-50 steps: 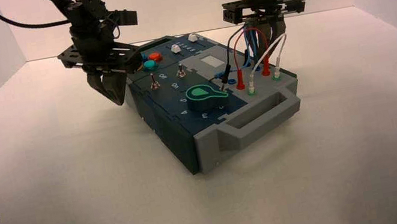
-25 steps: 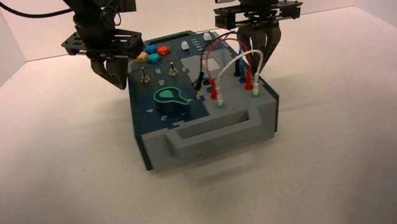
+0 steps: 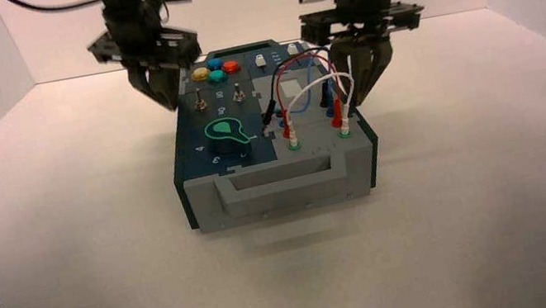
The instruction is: Rotate the box clockwise.
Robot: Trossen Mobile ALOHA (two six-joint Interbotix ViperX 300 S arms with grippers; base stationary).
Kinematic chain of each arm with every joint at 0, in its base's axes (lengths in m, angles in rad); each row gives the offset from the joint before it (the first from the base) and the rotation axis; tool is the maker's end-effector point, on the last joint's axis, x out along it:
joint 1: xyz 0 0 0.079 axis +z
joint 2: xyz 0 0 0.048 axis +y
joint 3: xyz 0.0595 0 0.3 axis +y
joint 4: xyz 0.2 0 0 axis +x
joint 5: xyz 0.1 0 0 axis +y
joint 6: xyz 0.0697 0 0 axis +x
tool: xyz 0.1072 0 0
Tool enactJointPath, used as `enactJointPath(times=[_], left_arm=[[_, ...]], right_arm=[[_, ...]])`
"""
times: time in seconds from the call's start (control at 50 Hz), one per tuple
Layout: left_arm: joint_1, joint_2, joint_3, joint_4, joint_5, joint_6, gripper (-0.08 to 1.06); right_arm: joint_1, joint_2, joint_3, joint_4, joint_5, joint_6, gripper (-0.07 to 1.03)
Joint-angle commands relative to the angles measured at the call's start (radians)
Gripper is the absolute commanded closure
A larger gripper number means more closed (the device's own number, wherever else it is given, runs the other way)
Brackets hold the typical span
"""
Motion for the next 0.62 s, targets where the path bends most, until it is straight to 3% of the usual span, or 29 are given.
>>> enactJointPath(times=[0.02,0.38,0.62], left_arm=[[0.008,-0.127,-0.005,0.005,0.032,0.005,1.00],[-0.017,-0.318,0.012,0.002,0.160,-0.055,1.00],[-0.049,-0.360,0.020,0.002,0.186,-0.064,1.00]], right_arm=[[-0.012,-0.097,0.000,-0.011,0.003,-0.005,0.99],[0.041,-0.259,0.092,-0.008,0.005,-0.020,0.99],[0.048,-0.321,0.106,-0.008,-0.011,-0.020,0.99]])
